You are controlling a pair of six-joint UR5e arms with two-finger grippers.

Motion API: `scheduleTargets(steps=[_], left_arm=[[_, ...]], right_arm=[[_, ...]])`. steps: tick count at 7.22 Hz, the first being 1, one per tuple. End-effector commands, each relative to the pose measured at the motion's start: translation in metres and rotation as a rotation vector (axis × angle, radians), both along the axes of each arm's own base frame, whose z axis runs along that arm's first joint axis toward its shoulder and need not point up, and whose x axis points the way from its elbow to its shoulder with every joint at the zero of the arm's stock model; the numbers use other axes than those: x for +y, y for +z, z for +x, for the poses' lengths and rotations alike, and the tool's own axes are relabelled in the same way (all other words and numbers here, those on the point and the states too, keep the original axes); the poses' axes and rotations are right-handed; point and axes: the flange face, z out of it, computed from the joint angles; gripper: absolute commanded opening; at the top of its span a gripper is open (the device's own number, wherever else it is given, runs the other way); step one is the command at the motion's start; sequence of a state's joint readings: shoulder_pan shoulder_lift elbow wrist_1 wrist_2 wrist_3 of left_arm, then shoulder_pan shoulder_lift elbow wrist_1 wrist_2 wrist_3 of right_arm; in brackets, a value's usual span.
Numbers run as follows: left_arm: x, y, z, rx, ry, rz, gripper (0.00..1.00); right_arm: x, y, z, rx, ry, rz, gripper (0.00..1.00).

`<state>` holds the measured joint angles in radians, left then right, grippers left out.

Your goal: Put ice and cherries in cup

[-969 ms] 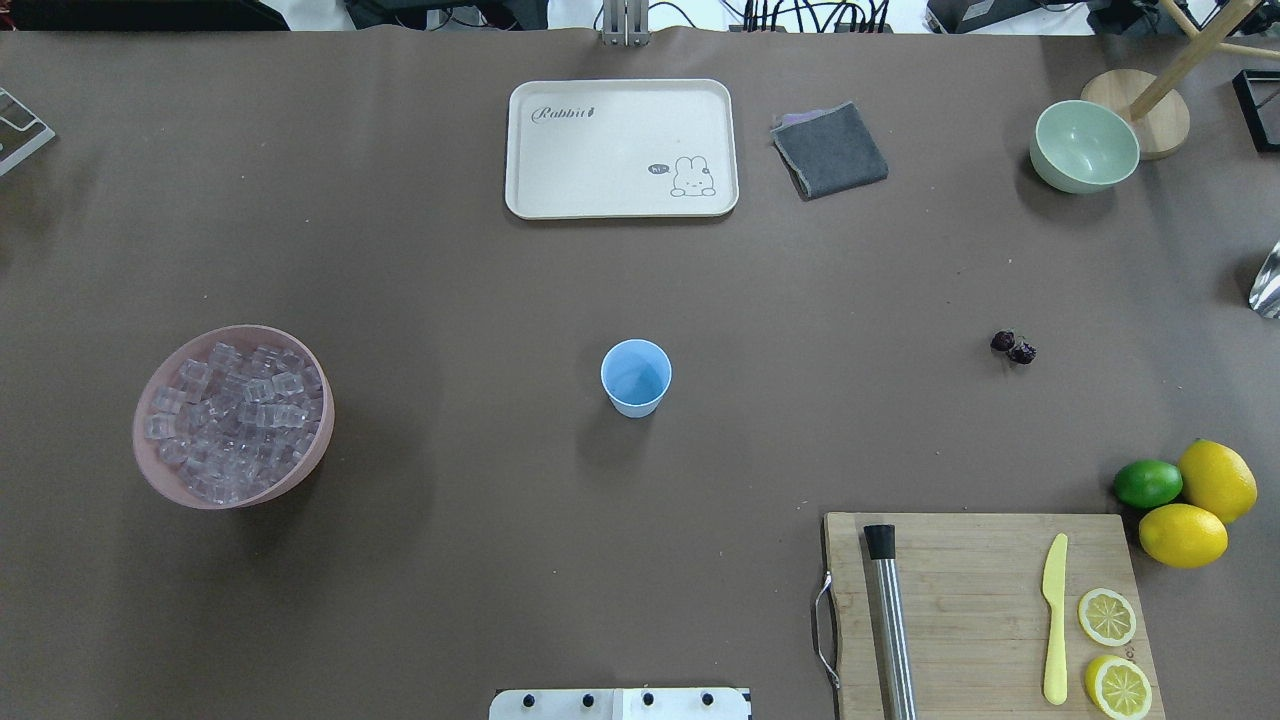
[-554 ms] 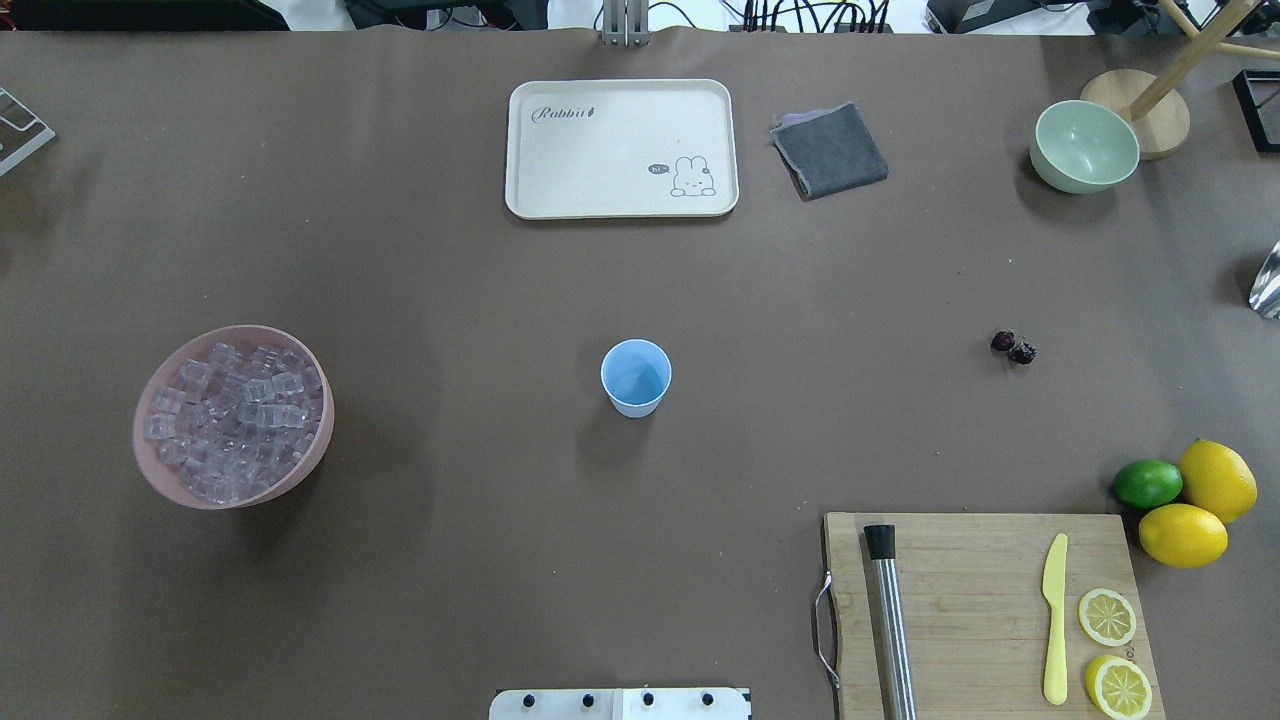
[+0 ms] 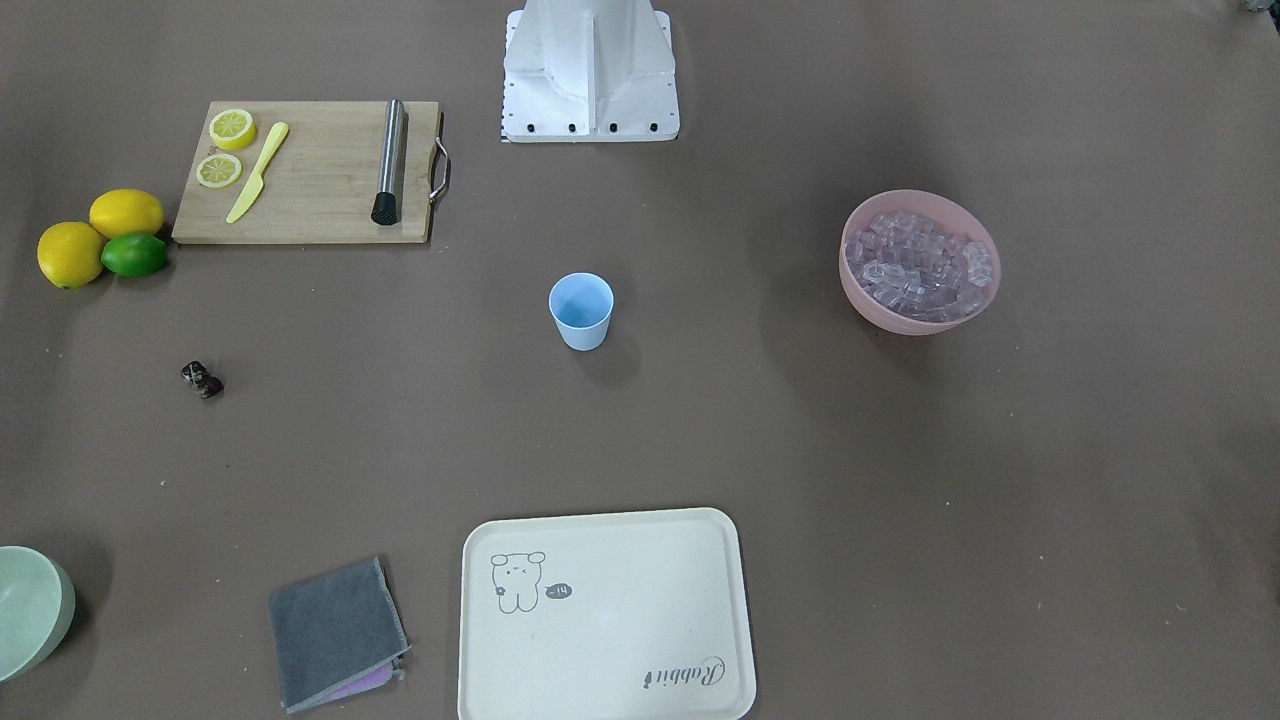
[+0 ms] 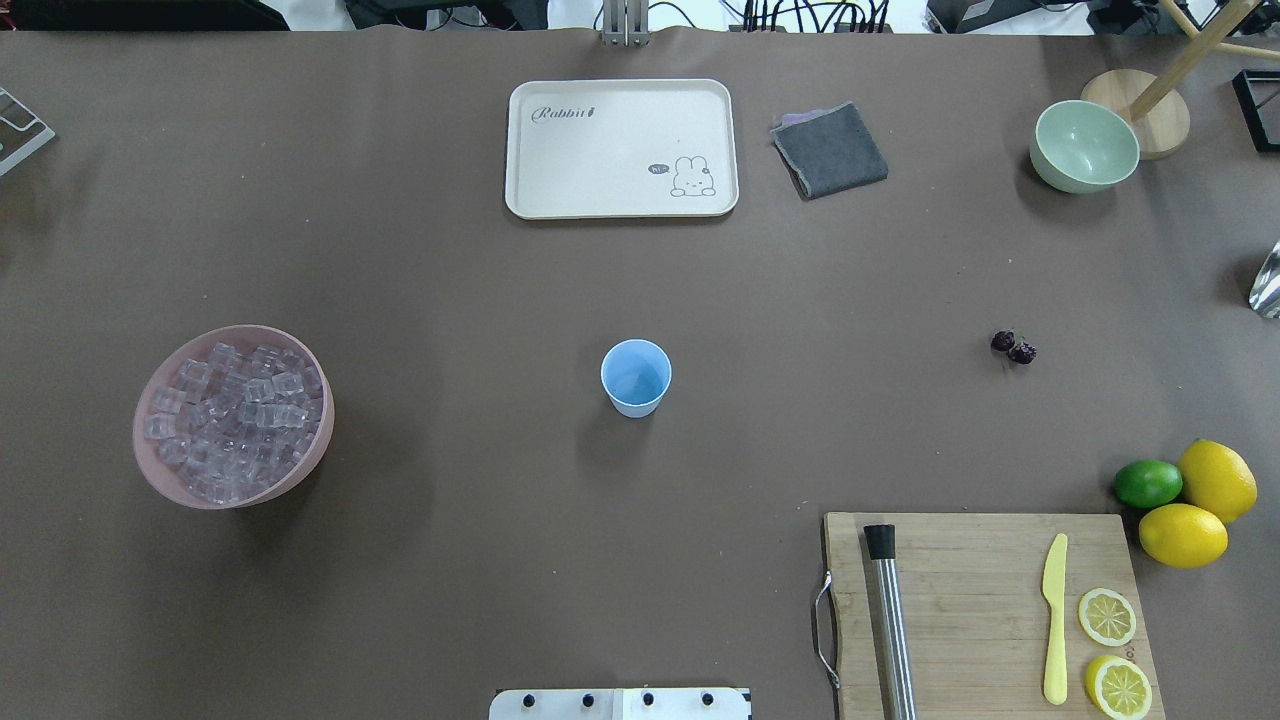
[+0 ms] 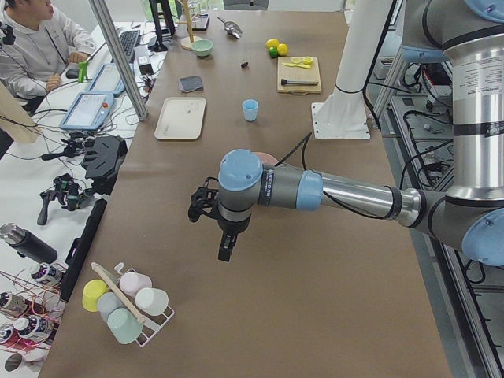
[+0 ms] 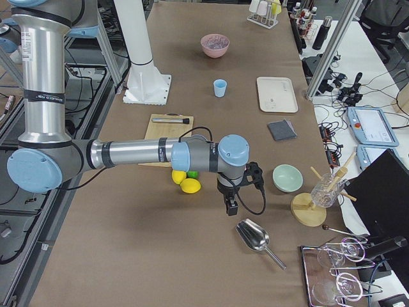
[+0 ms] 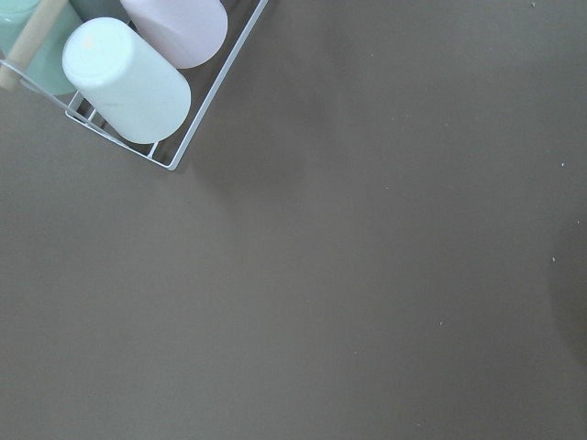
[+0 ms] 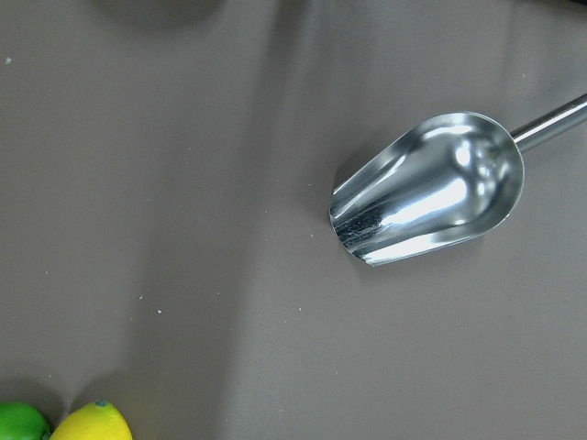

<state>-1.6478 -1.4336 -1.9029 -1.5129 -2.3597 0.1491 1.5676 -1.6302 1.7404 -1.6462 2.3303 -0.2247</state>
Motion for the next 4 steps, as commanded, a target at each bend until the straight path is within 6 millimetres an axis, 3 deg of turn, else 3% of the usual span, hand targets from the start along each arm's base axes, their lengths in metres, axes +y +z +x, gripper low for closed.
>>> scheduleTargets(steps=[1,4], left_arm=[[0.001,-0.006,0.006,0.084,0.010,0.005,0.97],[0.002,-0.020,0.007,0.093,0.013,0.037,0.98]], right_arm=[[0.003,-0.001,-0.002,-0.020,0.000,-0.003,1.00],[0.010,-0.002,-0.010,-0.081,-0.012,-0.011,1.00]])
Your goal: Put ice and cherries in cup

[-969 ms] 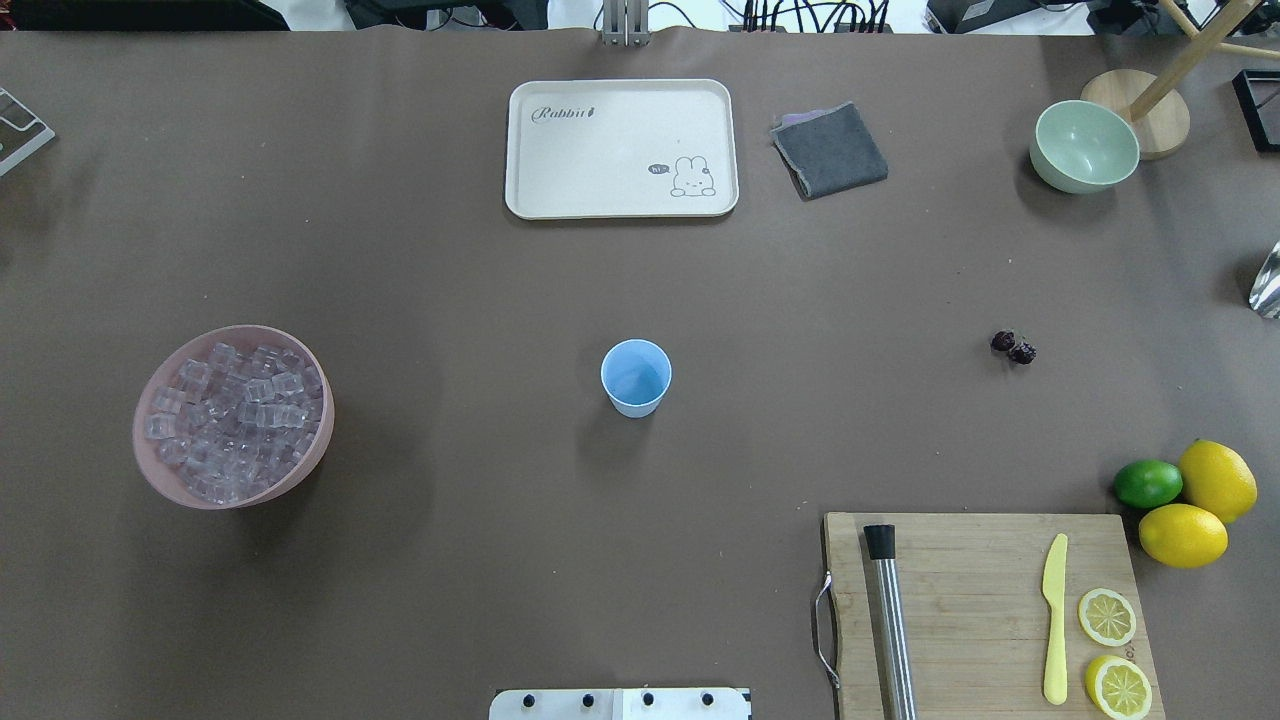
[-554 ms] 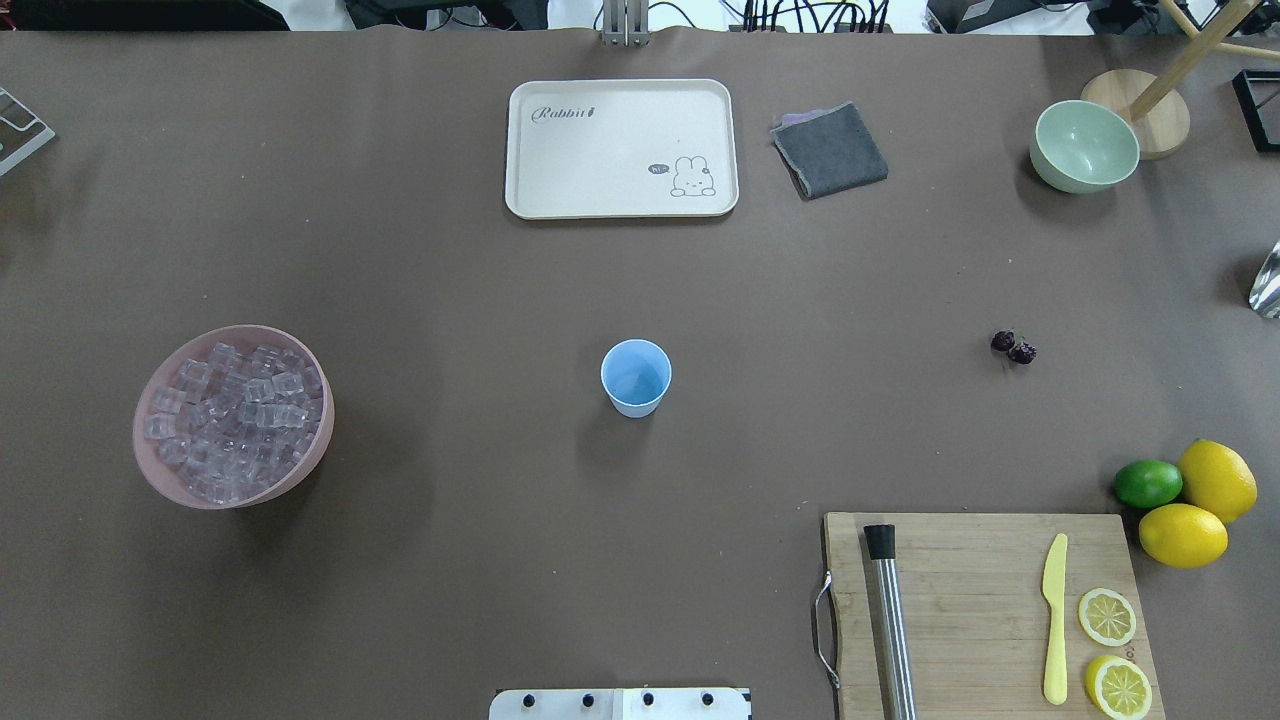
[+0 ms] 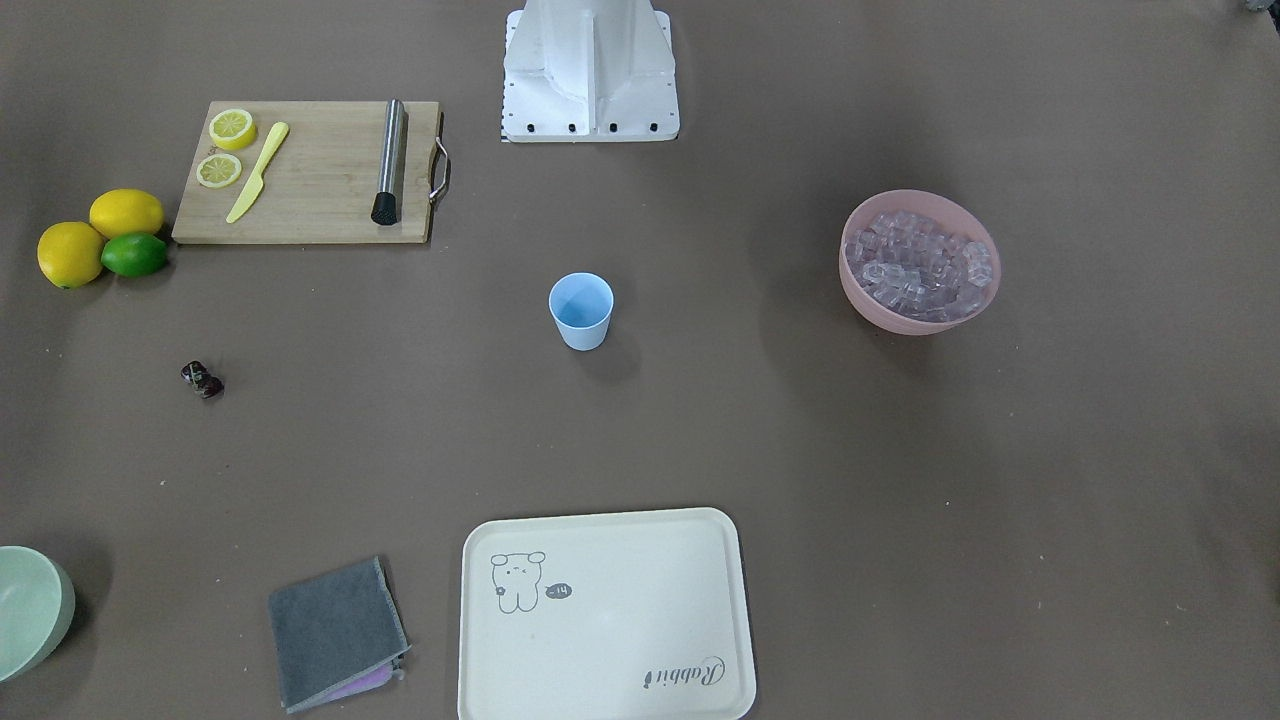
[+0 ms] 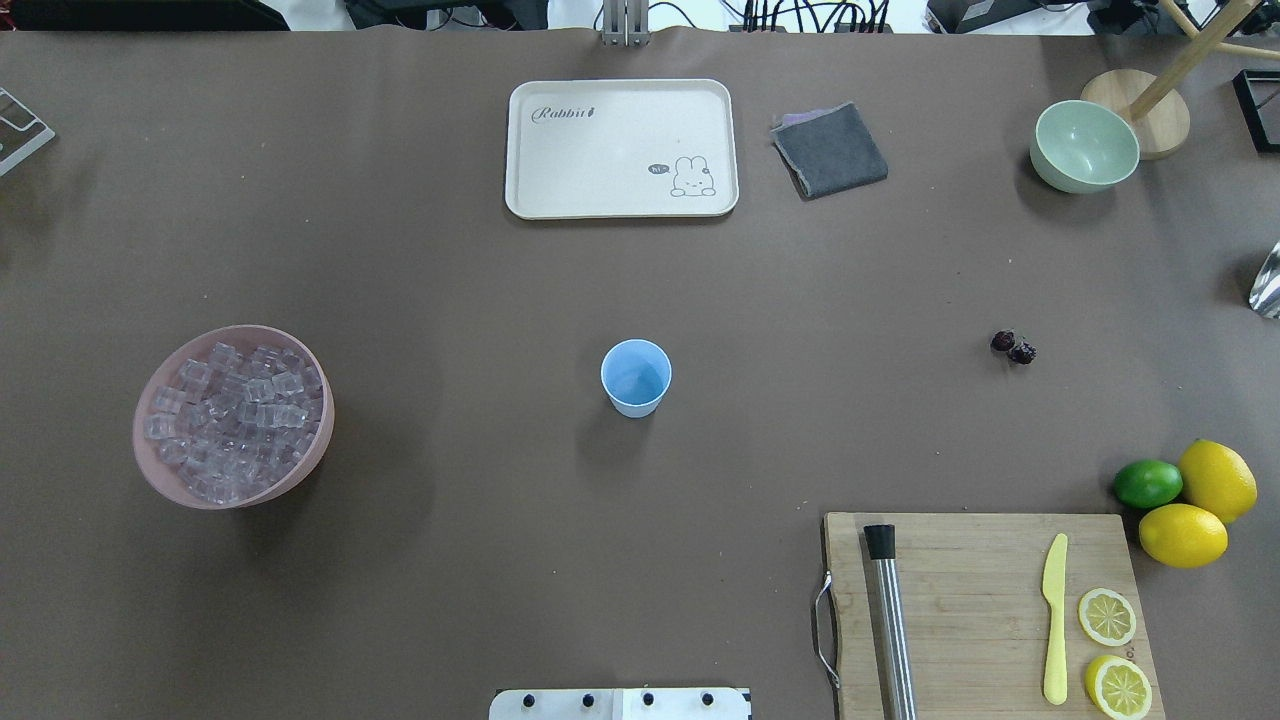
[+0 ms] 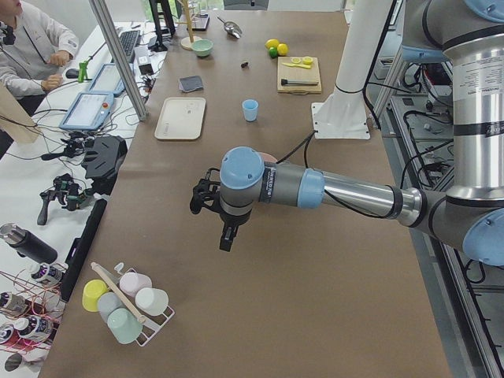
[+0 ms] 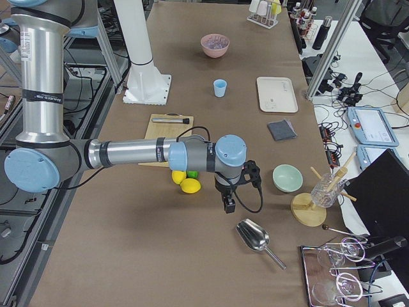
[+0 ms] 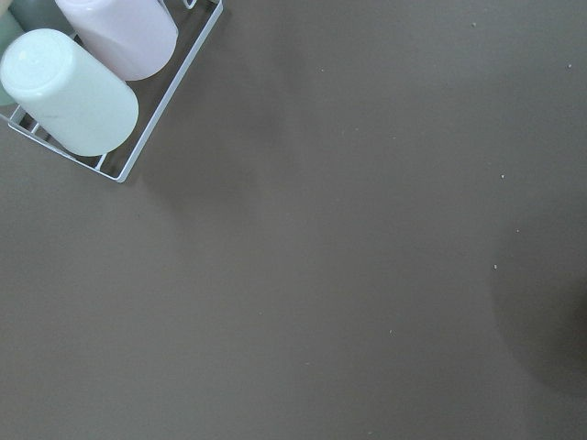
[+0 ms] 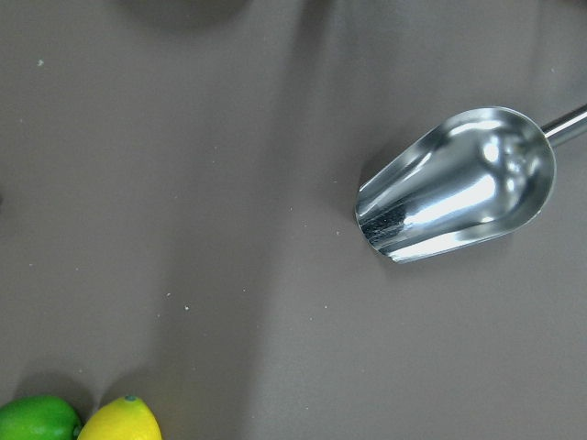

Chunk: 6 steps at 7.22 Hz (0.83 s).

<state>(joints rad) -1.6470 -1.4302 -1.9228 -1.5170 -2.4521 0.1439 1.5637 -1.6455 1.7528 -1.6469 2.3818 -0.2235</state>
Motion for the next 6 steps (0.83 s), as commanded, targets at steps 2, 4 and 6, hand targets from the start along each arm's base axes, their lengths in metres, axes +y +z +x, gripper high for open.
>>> scheduleTargets(steps=[2,4,6], left_arm=[[-0.008,-0.031,0.027,0.026,-0.042,-0.013,0.98],[-0.012,-0.057,0.088,0.051,0.032,0.055,0.97],[-0.010,-0.083,0.135,0.108,0.042,0.107,0.97]], right_arm=[[0.003,-0.004,-0.011,-0.057,-0.014,-0.006,1.00],[0.007,-0.004,-0.012,-0.072,-0.019,-0.002,1.00],[0.010,-0.007,-0.012,-0.069,-0.021,0.006,1.00]])
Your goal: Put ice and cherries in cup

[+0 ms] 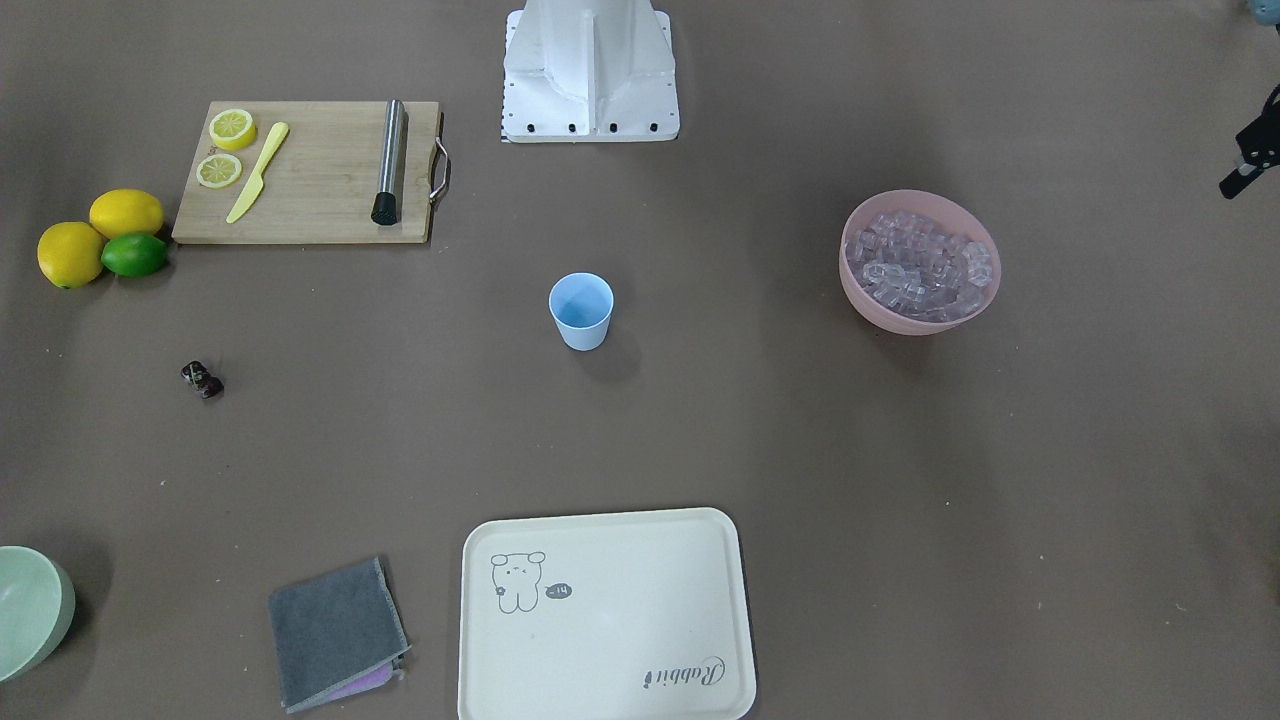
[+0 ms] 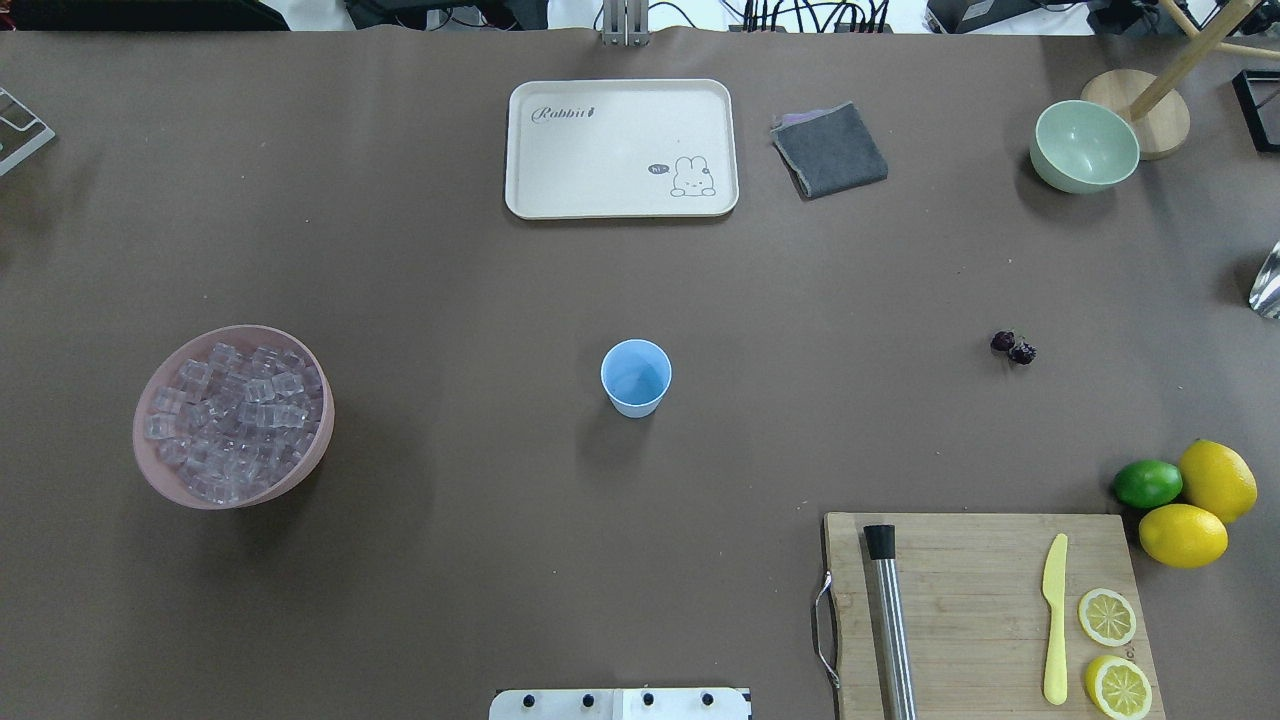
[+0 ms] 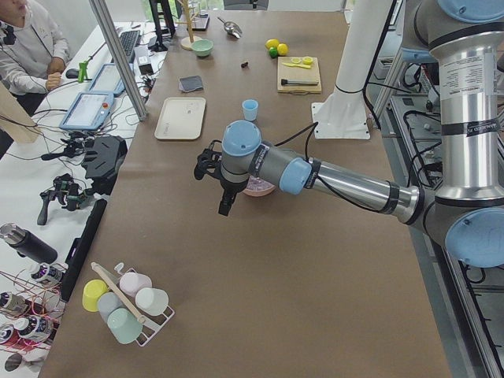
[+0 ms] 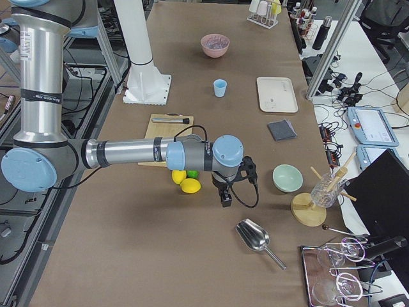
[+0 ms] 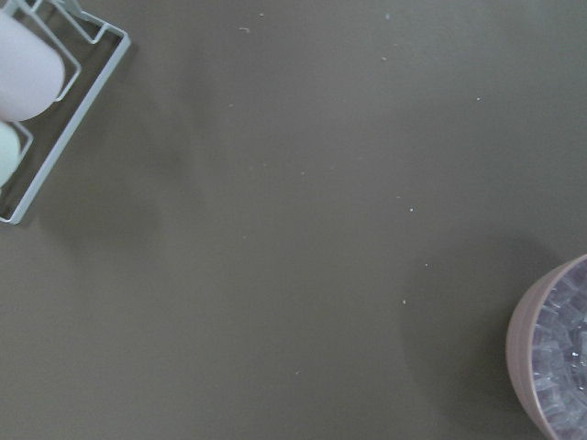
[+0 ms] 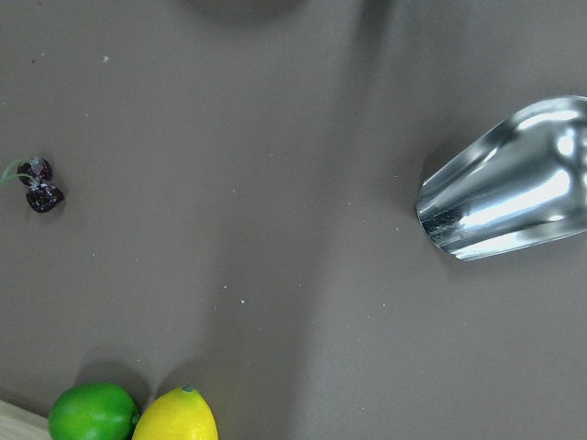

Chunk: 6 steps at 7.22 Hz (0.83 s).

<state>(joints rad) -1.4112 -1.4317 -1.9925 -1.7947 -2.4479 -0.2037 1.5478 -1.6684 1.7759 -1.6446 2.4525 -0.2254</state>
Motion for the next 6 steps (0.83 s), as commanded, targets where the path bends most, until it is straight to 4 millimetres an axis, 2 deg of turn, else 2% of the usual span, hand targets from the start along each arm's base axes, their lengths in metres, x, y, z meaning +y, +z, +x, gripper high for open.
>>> scheduleTargets(steps=[1,2,4,5,6], left_arm=[[0.003,-0.027,0.054,0.035,0.005,0.042,0.94],[0.004,-0.032,0.083,0.007,0.035,0.063,0.92],[0.002,-0.044,0.121,0.005,0.060,0.054,0.92],[-0.002,-0.069,0.153,0.051,0.046,-0.011,0.92],[0.002,-0.080,0.190,0.055,0.042,-0.055,0.92]], right_arm=[[0.001,-0.001,0.000,0.001,-0.001,0.003,1.00],[0.001,-0.001,0.000,0.004,-0.002,0.006,1.00],[-0.002,-0.005,0.000,0.002,-0.001,0.012,1.00],[-0.003,-0.006,0.000,0.002,-0.001,0.015,1.00],[-0.003,-0.006,-0.001,0.002,-0.002,0.014,1.00]])
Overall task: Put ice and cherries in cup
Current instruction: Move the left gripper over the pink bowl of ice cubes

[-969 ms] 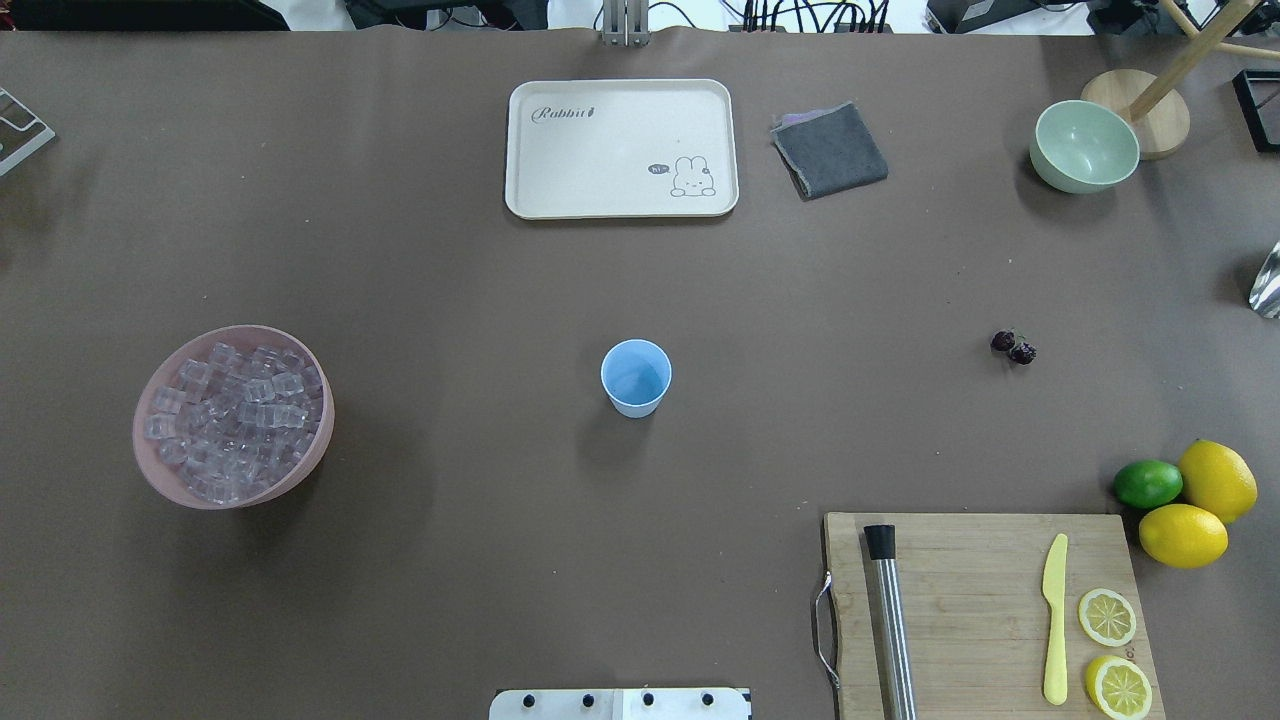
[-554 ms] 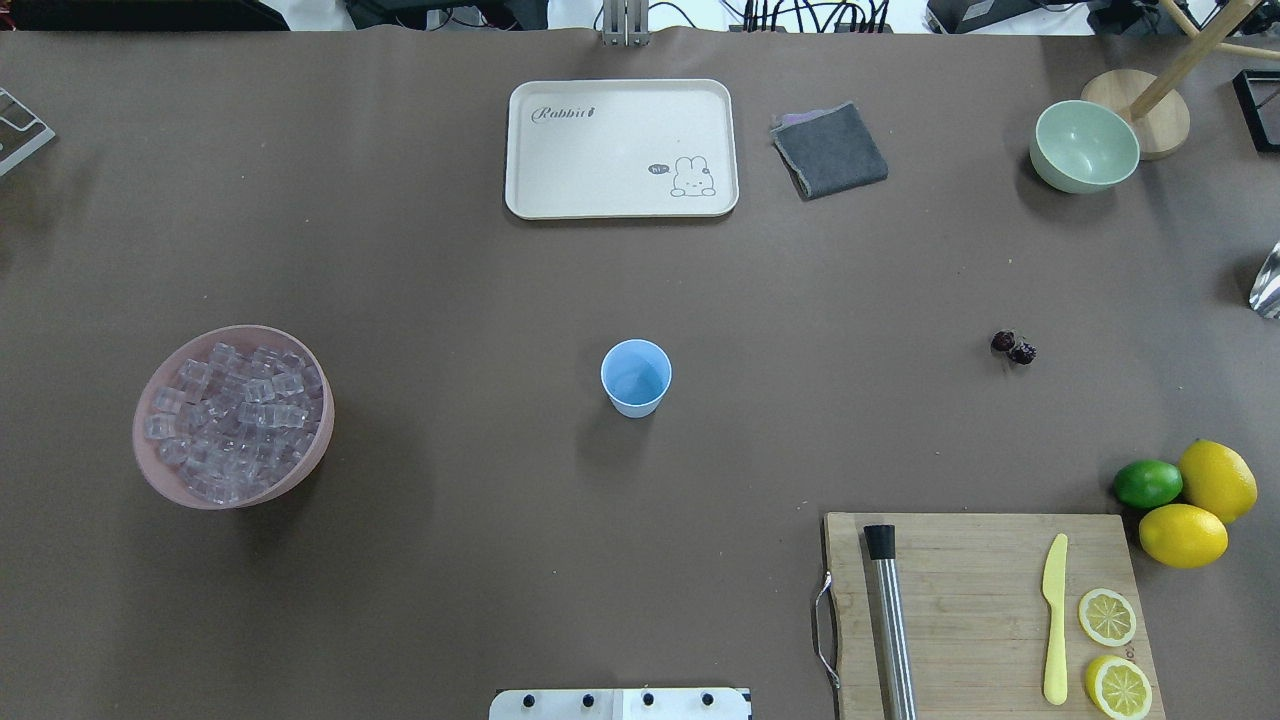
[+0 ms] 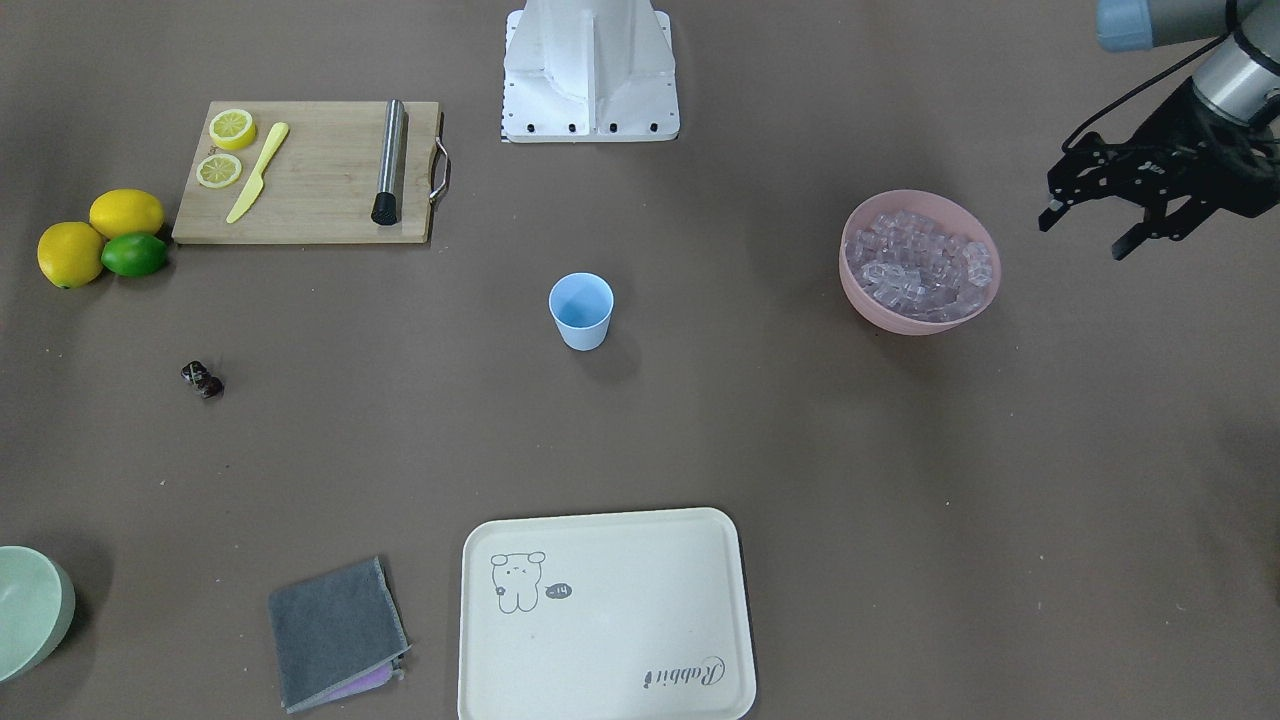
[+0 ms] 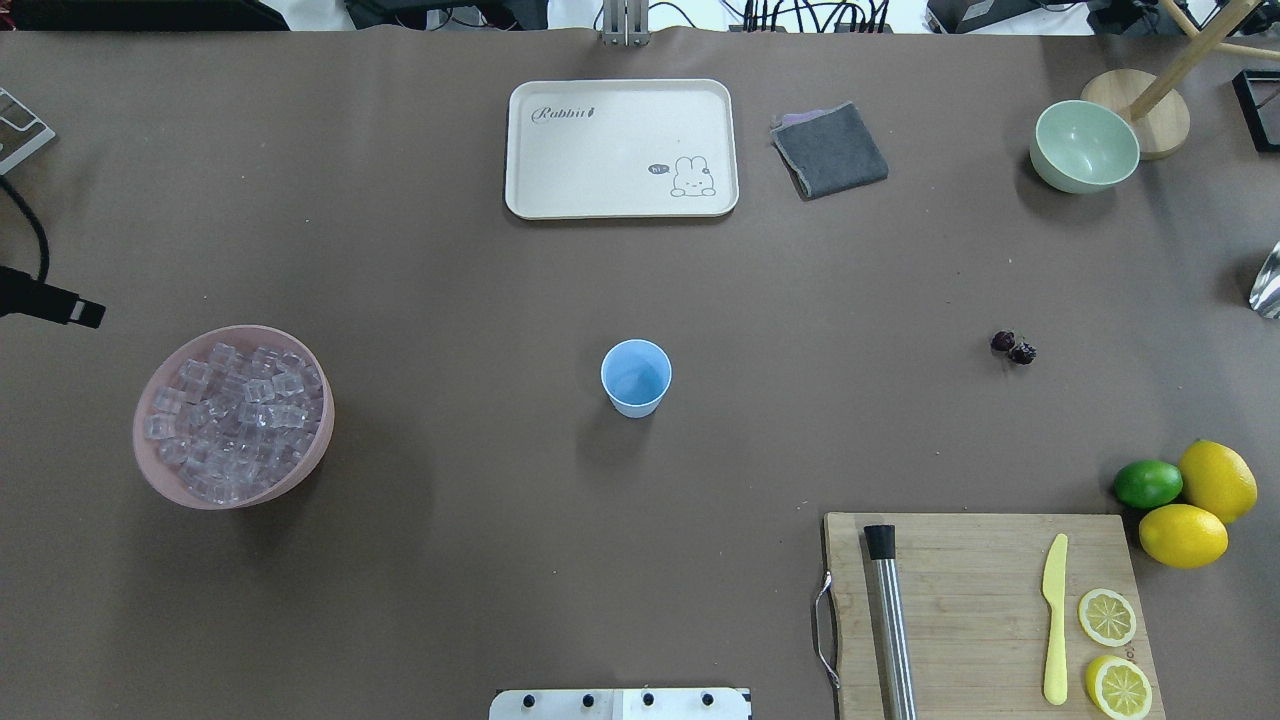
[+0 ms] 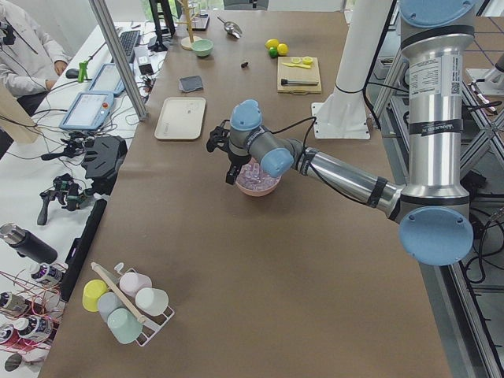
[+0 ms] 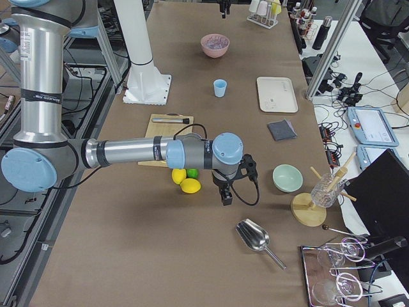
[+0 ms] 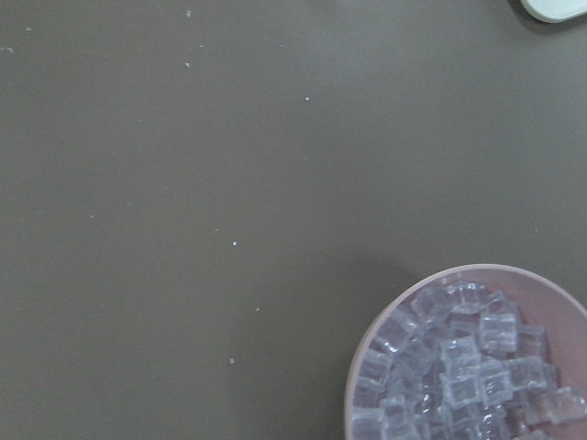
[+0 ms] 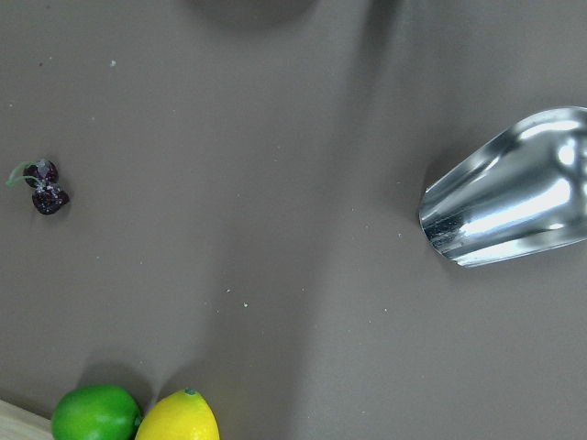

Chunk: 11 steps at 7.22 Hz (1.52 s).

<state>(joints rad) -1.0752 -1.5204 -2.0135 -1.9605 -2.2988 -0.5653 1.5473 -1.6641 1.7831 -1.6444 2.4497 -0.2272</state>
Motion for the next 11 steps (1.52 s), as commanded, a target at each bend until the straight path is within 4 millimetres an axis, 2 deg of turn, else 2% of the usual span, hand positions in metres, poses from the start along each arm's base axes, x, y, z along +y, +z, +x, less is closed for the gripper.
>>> scheduleTargets(steps=[1,4,5,7,11], left_arm=[[0.013,-0.019,0.072,-0.024,-0.016,-0.040,0.92],[0.040,-0.021,0.131,-0.055,0.009,-0.052,0.90],[0.048,-0.023,0.145,-0.051,0.020,-0.069,0.88],[0.055,-0.021,0.156,-0.056,0.041,-0.075,0.81],[0.057,-0.012,0.169,-0.068,0.048,-0.108,0.75]], right_arm=[[-0.001,0.001,-0.002,0.001,-0.004,-0.001,1.00],[-0.001,0.000,-0.003,0.000,-0.005,-0.001,1.00],[0.000,0.001,-0.003,0.000,-0.005,-0.004,1.00],[0.000,0.003,-0.003,0.000,-0.005,-0.007,1.00],[0.000,0.004,-0.004,0.002,-0.008,-0.010,1.00]])
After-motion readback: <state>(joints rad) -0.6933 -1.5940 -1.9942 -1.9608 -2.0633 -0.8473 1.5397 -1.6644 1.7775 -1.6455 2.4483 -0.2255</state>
